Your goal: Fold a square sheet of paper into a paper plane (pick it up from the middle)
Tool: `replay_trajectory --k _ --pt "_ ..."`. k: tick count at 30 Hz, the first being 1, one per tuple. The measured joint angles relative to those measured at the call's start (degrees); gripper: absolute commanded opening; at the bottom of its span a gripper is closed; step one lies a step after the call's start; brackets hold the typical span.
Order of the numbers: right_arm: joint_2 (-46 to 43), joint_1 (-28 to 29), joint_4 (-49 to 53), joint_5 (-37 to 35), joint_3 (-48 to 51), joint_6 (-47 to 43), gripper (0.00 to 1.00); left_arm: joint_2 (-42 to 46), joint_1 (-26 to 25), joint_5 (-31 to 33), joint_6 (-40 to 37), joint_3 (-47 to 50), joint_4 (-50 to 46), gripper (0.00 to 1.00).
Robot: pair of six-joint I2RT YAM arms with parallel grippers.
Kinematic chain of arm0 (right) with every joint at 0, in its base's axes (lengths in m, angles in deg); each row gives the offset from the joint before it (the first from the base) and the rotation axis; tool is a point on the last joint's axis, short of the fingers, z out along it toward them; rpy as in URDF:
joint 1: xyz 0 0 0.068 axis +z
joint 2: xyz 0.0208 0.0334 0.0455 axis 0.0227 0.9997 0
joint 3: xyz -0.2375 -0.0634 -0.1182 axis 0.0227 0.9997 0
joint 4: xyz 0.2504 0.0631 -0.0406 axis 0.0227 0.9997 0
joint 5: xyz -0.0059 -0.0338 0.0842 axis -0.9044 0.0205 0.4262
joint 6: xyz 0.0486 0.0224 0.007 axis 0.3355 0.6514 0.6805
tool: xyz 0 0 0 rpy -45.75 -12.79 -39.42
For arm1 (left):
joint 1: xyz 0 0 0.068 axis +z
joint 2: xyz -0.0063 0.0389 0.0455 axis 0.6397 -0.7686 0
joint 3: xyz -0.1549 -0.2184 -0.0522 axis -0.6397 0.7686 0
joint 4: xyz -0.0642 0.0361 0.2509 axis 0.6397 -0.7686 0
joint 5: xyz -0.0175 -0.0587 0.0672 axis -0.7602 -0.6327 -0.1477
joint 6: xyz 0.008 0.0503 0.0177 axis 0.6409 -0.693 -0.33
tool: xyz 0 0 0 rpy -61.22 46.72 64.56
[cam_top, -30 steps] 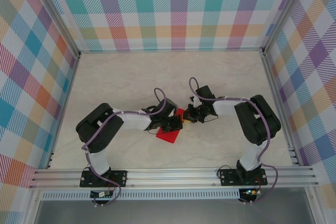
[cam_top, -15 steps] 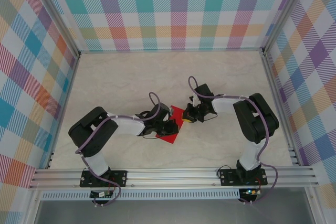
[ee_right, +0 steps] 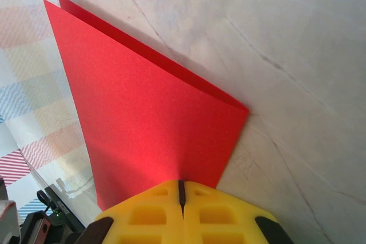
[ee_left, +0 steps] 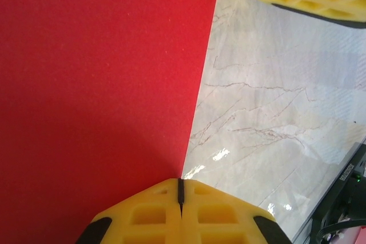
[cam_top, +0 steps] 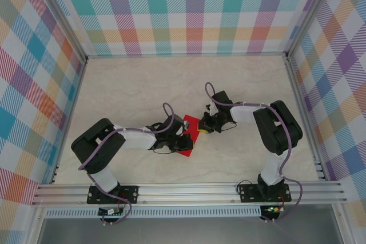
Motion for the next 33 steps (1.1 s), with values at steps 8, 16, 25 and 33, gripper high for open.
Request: replay_trajectory --k 8,16,25,33 --pt "0.22 -0.04 0.02 0.37 -0.15 0.0 0.0 1.88 -1.16 -0.17 -0.26 1.73 -0.87 0.0" --pt "0.44 -0.04 0.35 0.46 -0.42 0.02 0.0 3.65 -1.84 -0.48 -1.11 2.49 -3.8 0.0" --pt "0.37 -0.02 0.63 0.42 -0.7 -0.04 0.0 5.64 -1.99 -0.33 -2.56 2.4 -8.83 0.04" --pt "-0.07 1.79 5.55 -5.51 -4.81 -1.42 0.02 17.09 0.48 10.43 -3.91 -1.92 -22.77 0.31"
